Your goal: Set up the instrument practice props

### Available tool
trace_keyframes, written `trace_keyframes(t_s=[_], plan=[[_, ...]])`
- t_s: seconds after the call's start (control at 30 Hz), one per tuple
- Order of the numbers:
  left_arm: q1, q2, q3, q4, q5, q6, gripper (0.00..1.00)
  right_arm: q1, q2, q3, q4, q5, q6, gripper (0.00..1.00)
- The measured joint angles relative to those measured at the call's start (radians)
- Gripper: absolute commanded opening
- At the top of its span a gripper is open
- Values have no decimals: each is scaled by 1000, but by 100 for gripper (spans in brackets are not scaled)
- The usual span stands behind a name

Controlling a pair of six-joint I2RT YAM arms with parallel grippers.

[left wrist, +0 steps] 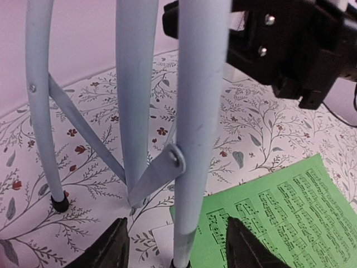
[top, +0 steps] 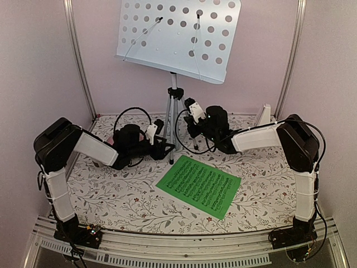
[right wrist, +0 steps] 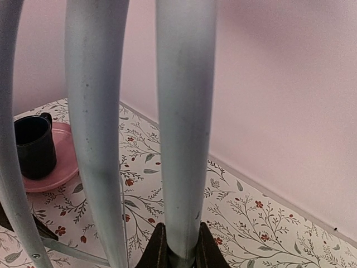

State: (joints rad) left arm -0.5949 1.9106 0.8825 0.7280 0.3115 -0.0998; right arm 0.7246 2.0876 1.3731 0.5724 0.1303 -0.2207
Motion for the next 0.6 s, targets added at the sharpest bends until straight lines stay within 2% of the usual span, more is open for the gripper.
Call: trace_keyframes(t_s=[0.1,0.27,0.37,0.4,0.47,0.53,0.6], plan=[[-2,57,44,-2,-7,-6,49,0,0,0,0,-2,0,0],[-5,127,94,-1,1,-18,24,0,0,0,0,-9,4,1],[-15,134,98,-2,13,-20,11,0,-1,0,-3,-13,10,7],[-18,134,99,-2,13,-16,8,0,-3,-2,-4,-14,13,12],[-20,134,99,-2,12,3,1,-1,-5,-7,-3,-23,15,29],[-23,134,99,-2,12,8,0,-2,-16,-20,-3,-44,16,51],[-23,134,99,-2,13,10,0,-7,-43,-45,-4,-81,21,63]])
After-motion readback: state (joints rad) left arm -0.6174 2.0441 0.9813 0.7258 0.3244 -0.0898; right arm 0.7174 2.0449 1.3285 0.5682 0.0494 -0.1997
